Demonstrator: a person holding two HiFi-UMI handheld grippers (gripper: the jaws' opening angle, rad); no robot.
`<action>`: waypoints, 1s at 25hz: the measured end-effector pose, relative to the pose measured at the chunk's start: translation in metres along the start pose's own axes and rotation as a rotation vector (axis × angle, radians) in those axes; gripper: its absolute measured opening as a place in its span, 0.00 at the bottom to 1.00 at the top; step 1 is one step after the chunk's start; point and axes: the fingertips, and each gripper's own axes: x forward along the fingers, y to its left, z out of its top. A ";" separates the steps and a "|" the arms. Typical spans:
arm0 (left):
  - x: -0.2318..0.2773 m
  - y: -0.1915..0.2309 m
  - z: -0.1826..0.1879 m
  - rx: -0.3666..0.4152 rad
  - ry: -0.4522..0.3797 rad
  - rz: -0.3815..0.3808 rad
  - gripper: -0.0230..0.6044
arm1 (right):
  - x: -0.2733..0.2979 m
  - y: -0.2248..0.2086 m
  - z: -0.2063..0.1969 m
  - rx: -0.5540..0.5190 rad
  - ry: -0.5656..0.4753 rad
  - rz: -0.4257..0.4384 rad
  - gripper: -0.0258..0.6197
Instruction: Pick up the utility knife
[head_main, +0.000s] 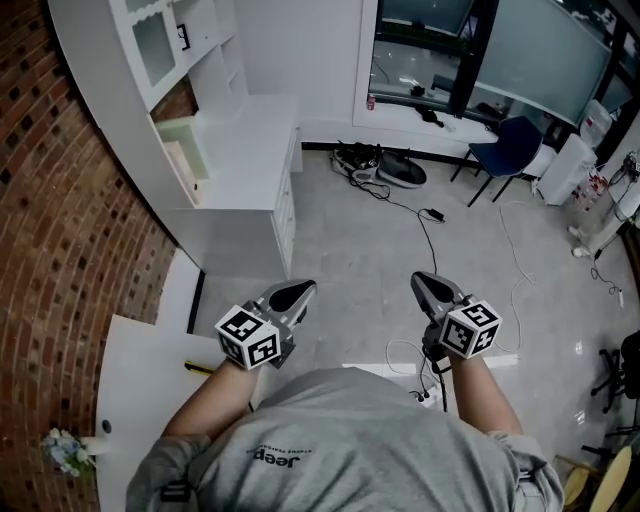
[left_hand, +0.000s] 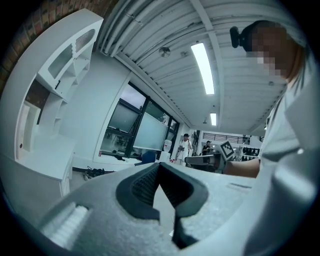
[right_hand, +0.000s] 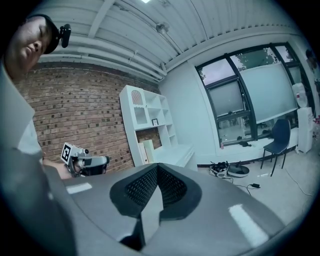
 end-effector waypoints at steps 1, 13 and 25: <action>-0.001 -0.001 0.000 -0.004 -0.006 -0.008 0.04 | 0.001 0.000 -0.001 0.001 0.001 0.002 0.05; -0.019 -0.006 -0.033 0.227 0.216 -0.103 0.33 | 0.009 0.007 -0.009 -0.019 0.051 0.063 0.05; -0.135 0.066 -0.090 0.388 0.482 0.051 0.35 | 0.116 0.101 -0.042 -0.105 0.178 0.324 0.05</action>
